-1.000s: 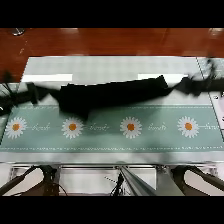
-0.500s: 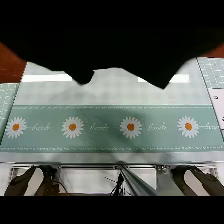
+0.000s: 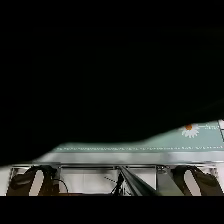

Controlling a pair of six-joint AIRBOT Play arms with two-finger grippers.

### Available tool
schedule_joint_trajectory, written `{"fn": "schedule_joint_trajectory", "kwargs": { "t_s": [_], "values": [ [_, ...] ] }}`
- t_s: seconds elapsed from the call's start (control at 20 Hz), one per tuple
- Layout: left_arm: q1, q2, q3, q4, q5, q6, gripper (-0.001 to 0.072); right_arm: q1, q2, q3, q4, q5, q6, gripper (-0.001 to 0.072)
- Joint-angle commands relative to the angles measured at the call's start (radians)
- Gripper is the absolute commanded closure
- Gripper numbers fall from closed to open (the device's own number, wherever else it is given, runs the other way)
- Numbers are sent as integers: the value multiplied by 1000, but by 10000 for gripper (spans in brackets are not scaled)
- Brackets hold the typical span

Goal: Fold the shirts.

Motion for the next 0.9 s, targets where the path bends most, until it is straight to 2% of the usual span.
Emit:
{"fn": "schedule_joint_trajectory", "kwargs": {
  "t_s": [0.0, 0.1, 0.2, 0.35, 0.5, 0.7, 0.85],
  "values": [
    [-97, 21, -97, 128, -47, -11, 680, 0, 22, -42, -5, 46, 8, 690],
    [-100, 0, -214, 123, -46, -40, 680, 0, 22, -144, 24, 71, 5, 690],
    [-100, -37, -346, 97, -38, -56, 680, 0, 22, -304, 66, 35, -7, 690],
    [-100, -143, -555, -55, 52, -51, 679, 0, 0, -595, 133, -150, -47, 691],
    [-100, -323, -673, -127, 210, -51, 679, 0, -136, -800, 208, -345, -117, 690],
    [-100, -626, -655, -242, 410, -52, 679, 0, -461, -805, 270, -534, -135, 690],
    [-101, -824, -616, -411, 479, -52, 678, 0, -695, -734, 428, -593, -229, 690]
  ]
}}
